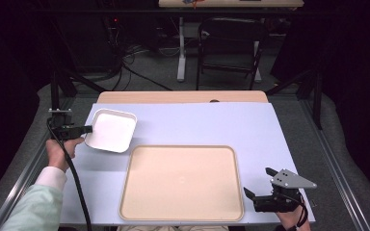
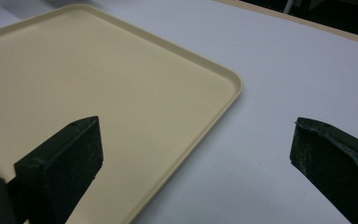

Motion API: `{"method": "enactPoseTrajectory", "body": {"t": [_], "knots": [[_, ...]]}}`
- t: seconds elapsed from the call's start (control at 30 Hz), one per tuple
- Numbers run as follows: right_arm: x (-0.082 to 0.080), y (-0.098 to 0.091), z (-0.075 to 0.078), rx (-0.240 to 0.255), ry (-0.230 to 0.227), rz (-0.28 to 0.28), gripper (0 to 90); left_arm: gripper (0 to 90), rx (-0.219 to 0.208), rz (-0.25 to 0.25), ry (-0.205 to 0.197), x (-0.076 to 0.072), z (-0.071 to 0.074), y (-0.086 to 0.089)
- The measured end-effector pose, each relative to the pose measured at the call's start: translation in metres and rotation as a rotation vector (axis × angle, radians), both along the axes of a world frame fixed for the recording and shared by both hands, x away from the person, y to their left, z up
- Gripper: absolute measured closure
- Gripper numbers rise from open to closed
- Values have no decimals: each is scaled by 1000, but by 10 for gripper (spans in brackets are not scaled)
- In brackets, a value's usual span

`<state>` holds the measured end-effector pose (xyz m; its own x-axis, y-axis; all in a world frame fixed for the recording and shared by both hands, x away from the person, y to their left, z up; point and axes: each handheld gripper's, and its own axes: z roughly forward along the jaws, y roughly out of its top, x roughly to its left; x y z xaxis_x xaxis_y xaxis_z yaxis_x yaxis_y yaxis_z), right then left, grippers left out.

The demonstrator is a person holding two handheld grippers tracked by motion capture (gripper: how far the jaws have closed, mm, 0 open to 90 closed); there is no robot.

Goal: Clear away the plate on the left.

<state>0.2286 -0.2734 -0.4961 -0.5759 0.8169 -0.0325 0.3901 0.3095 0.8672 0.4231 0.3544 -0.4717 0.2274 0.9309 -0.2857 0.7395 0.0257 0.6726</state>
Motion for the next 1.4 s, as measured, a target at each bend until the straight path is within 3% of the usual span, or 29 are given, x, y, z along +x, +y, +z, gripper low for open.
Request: {"method": "enactPoseTrajectory", "body": {"t": [0.6,0.9,1.07,1.4], "knots": [[6,2,1,-24,17,-32,20,881,-4,-129,-84,-17,29,-42],[21,13,6,-11,19,-33,20,881,-6,-190,-101,-25,31,-59],[25,22,6,-32,34,-32,0,881,-11,-208,-116,-30,33,-68],[35,37,9,12,68,12,0,881,-24,-261,-133,-39,33,-86]]}}
